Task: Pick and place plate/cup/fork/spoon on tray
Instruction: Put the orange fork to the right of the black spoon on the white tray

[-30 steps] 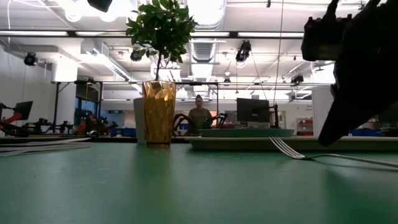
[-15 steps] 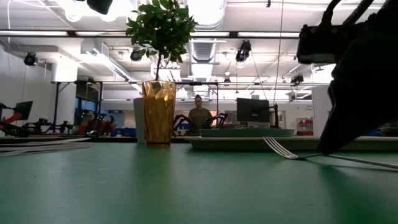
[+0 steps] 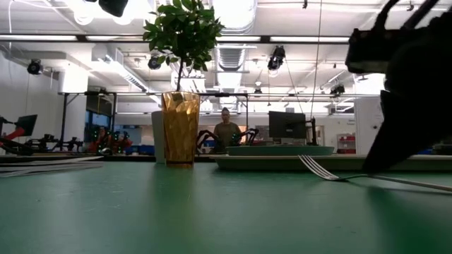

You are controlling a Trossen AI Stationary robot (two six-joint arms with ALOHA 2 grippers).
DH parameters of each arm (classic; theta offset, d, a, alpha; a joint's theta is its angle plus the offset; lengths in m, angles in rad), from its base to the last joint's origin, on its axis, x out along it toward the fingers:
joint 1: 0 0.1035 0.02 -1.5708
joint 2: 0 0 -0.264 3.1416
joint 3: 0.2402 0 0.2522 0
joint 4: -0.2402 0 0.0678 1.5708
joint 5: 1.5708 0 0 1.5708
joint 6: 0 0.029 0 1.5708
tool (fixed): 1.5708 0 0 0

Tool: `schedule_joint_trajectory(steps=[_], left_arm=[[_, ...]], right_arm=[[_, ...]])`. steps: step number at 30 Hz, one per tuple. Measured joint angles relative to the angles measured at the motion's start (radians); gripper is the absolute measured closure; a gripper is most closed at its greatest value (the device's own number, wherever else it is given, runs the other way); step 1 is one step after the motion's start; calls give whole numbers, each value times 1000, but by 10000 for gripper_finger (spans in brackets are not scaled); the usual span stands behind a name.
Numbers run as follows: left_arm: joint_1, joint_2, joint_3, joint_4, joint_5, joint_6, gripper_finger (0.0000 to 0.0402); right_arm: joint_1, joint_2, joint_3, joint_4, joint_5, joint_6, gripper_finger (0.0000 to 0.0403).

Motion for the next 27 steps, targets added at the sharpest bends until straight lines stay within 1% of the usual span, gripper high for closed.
schedule_joint_trajectory(steps=[4, 7, 10, 16, 20, 22, 24, 27], left_arm=[[0, 1, -1, 0, 0, 0, 307], [0, 1, -1, 0, 0, 0, 307], [0, 1, -1, 0, 0, 0, 307], [0, 1, -2, 0, 0, 0, 307], [0, 0, -2, 0, 0, 0, 307], [0, 0, -3, 0, 0, 0, 307], [0, 1, -3, 1, 0, 0, 307], [0, 1, -3, 1, 0, 1, 307]], right_arm=[[8, 34, -11, 29, 16, 35, 260], [13, 58, -10, 34, 38, 43, 274], [15, 75, -9, 43, 54, 45, 304], [13, 72, -10, 54, 52, 43, 385], [12, 52, -12, 52, 37, 39, 389], [9, 23, -14, 39, 14, 37, 390], [-2, -17, -16, 10, -4, 48, 390], [-32, -106, -15, -61, 3, 113, 390]])
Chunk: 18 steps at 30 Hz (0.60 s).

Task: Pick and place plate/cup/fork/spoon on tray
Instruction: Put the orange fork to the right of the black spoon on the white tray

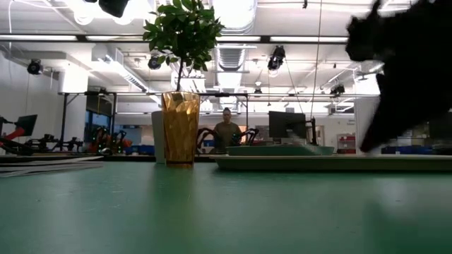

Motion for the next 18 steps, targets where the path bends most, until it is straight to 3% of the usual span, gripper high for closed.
schedule_joint_trajectory(steps=[8, 13, 18], left_arm=[[0, 0, 0, 3, 0, 7, 307], [0, -1, 0, 6, 0, 8, 307], [0, -2, 0, 7, 0, 8, 307]], right_arm=[[-176, -251, 1, -284, 19, 259, 391], [-351, -349, 1, -390, -22, 274, 391], [-557, -402, -31, -431, -53, 156, 391]])
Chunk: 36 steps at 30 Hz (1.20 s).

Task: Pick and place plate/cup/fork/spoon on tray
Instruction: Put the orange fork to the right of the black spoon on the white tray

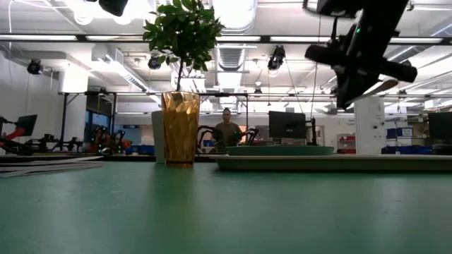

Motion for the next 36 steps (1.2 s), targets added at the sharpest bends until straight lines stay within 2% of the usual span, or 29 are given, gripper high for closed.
schedule_joint_trajectory(steps=[7, 13, 18, 29, 36], left_arm=[[0, 0, 0, 1, 0, 0, 307], [0, 0, 0, 2, 0, 0, 307], [0, 0, 0, 2, 0, 0, 307], [0, -2, 0, 3, -5, 1, 307], [0, -2, -1, 7, -8, 5, 307]], right_arm=[[-257, -35, -107, 58, -2, -142, 391], [-449, -87, -241, 235, -98, -296, 391], [-574, -144, -322, 298, -114, -380, 391], [-679, -146, -454, 429, -138, -495, 391], [-700, -109, -467, 440, -109, -529, 391]])
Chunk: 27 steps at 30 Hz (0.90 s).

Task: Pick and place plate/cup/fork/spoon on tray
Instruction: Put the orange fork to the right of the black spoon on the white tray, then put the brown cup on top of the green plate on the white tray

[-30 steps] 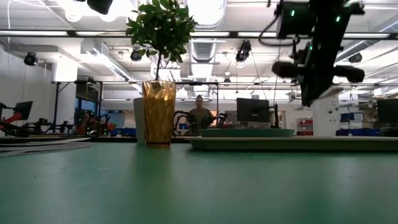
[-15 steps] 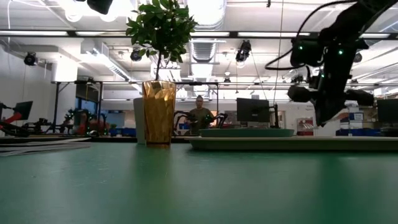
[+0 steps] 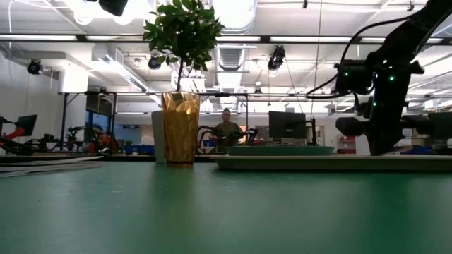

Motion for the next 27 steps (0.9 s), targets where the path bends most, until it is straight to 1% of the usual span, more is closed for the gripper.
schedule_joint_trajectory(steps=[11, 21, 27], left_arm=[[0, -1, -5, 8, 0, 13, 307], [0, -2, -7, 11, 0, 13, 307], [0, -3, -9, 11, -1, 13, 307]], right_arm=[[0, 39, 0, 4, 7, -14, 384], [1, 36, 9, -16, 23, -50, 338], [18, 2, 102, -68, 1, -95, 315]])
